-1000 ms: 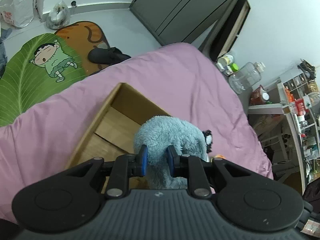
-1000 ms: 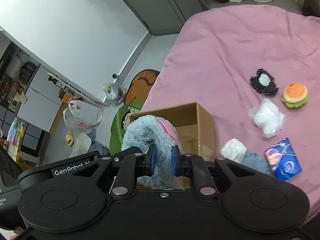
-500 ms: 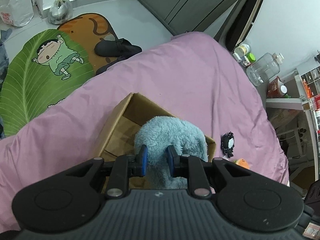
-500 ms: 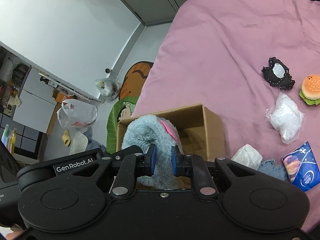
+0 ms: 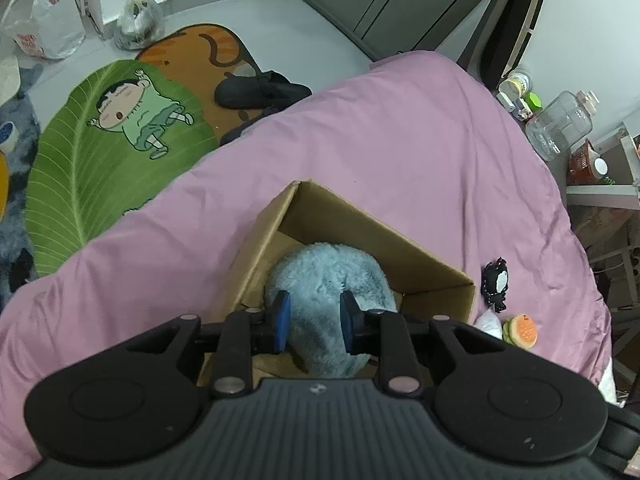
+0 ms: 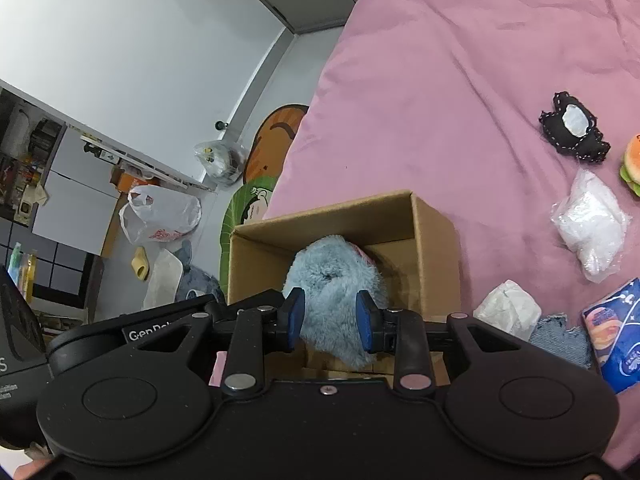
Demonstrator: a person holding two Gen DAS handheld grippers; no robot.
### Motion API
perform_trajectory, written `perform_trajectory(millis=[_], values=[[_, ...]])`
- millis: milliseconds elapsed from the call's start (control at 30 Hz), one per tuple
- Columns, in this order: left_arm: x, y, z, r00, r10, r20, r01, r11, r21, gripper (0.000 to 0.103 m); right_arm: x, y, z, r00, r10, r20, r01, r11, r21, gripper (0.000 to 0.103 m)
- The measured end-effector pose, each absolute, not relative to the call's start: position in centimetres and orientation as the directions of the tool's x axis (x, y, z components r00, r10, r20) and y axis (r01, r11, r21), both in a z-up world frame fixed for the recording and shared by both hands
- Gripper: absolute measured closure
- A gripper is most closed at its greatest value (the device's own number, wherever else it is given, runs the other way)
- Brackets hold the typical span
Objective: Organize soft objects
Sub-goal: 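Carry the grey plush with the left gripper over the cardboard box, then open the left gripper to drop the plush into the box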
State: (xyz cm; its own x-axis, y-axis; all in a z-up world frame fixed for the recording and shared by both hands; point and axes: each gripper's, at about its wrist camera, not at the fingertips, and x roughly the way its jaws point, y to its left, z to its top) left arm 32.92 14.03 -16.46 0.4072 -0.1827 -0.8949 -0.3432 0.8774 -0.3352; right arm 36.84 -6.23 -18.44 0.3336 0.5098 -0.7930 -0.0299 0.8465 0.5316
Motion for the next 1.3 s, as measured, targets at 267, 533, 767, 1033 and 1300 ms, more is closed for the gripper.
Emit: perform_trajectory(millis=[267, 533, 767, 1033, 1300], values=[[31.9, 13.4, -14.9, 0.404, -0.169, -0.899, -0.350, 0.880, -0.322, 0.067, 35.5, -7.5, -16.9, 0.356, 0.496, -0.792, -0.054, 0.857, 0.513, 0.062], [29.5, 13.4, -12.4, 0.430, -0.132, -0.893, -0.358, 0.883, -0.303, 0.036, 33.3, -8.5, -14.4, 0.411, 0.457, -0.788, -0.107, 0.883, 0.457, 0.039], [27.1, 12.8, -9.5, 0.478, -0.075, -0.875, -0.360, 0.892, -0.272, 0.016, 31.2, -10.9, -12.2, 0.451, 0.411, -0.792, -0.135, 0.909, 0.395, 0.027], [24.0, 12.2, -7.4, 0.522, -0.023, -0.853, -0.379, 0.889, -0.256, 0.007, 28.9, -13.0, -10.2, 0.486, 0.416, -0.768, -0.173, 0.908, 0.382, 0.015], [21.8, 10.6, -5.7, 0.569, -0.028, -0.822, -0.351, 0.896, -0.273, 0.000, 27.1, -15.0, -8.7, 0.523, 0.431, -0.735, -0.216, 0.902, 0.375, 0.010]])
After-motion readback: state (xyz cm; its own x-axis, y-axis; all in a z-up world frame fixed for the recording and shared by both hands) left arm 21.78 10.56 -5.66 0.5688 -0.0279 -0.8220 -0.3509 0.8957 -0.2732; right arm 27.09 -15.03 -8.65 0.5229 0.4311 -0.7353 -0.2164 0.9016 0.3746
